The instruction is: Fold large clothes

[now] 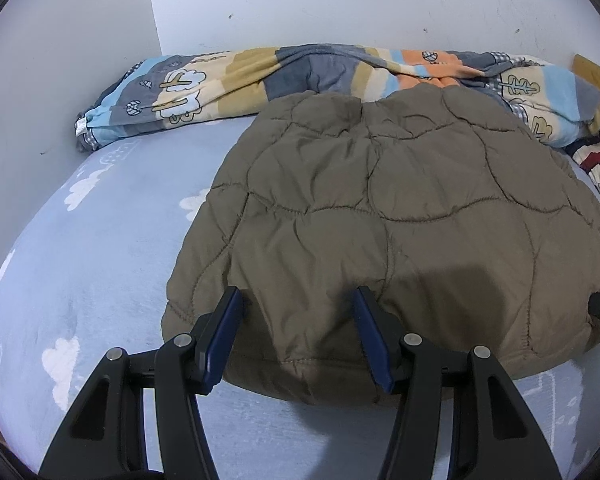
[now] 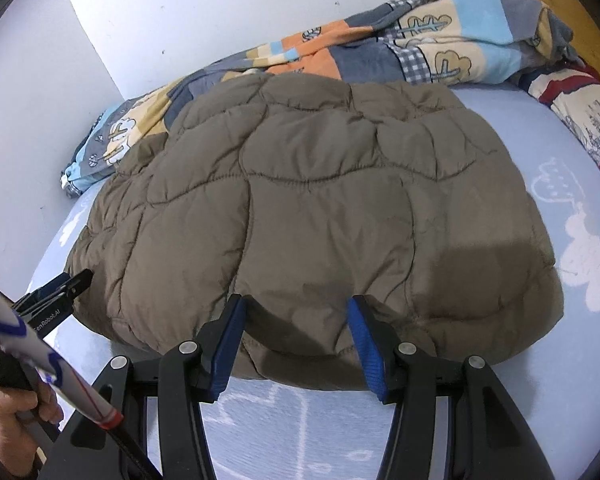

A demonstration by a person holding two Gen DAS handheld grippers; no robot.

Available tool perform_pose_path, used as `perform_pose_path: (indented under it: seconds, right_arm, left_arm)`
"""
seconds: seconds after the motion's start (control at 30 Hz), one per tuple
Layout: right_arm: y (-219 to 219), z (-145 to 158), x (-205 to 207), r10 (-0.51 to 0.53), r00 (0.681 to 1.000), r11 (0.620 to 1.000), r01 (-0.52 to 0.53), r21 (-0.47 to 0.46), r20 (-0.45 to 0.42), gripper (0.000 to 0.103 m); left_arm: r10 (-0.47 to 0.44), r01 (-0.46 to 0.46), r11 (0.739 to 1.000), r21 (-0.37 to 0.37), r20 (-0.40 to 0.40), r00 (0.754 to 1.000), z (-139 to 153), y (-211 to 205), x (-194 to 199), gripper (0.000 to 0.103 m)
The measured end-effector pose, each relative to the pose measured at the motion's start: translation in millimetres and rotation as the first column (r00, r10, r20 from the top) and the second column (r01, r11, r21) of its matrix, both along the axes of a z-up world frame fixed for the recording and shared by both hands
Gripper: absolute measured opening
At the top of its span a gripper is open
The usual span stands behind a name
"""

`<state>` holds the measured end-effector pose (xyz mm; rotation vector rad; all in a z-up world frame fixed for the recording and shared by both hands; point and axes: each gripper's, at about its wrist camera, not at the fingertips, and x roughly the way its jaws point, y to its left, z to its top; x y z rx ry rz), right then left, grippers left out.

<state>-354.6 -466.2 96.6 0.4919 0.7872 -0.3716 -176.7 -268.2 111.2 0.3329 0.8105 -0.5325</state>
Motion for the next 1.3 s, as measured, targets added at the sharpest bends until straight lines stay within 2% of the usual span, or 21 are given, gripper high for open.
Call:
perform_pose_path:
  seconds: [0.2,0.4,0.63,0.87,0.97,1.13,1.23,1.3]
  right_arm:
    - [-1.4,1.3,-2.6,-0.006,1.000,1.000,0.006,0.020,0.002,0.058]
    - [-6.1,14.1,-10.1,-0.028,0.999,0.999,0.027,0.026,0.044,0.058]
    - [-15.9,-2.4,-9.5,-0.050,0.999,0.996,0.050,0.078,0.003,0.058]
    - [-20.9,7.4,-18.1,-0.075,0.997,0.994,0.072,0.084,0.034,0.059]
    - [-26.1,12.9,-24.0,-0.106,0.993,0.992,0.103,0.068,0.043,0.059]
    - [-43.9,6.9,-33.4,-0.180,0.984,0.980,0.179,0.081,0.007,0.059]
    - [-52.8,-7.1,-33.7,-0.197,0.980,0.970,0.198,0.141,-0.022,0.059]
    - [-52.6,-10.0,-32.1,-0.192,0.981,0.971,0.195,0.141,-0.029,0.059]
  left_arm:
    - [0.001,-0.001,1.000,-0.008,-0.007,1.000,1.3,0.1,-0.4,0.057]
    - [0.010,-0.010,1.000,-0.020,-0.016,1.000,3.4,3.1,2.1,0.057]
    - [0.008,-0.008,1.000,0.000,-0.019,1.000,0.3,1.4,1.9,0.059]
    - [0.044,-0.047,0.997,-0.053,-0.046,0.998,7.7,11.0,7.5,0.059]
    - [0.065,-0.068,0.996,-0.052,-0.045,0.997,8.4,16.6,11.6,0.059]
    - [0.111,-0.116,0.991,-0.058,-0.089,0.990,4.0,29.1,27.6,0.059]
    - [0.108,-0.114,0.992,-0.052,-0.111,0.988,0.0,29.1,30.8,0.061]
    - [0.090,-0.095,0.995,-0.039,-0.113,0.989,-1.3,26.8,30.7,0.064]
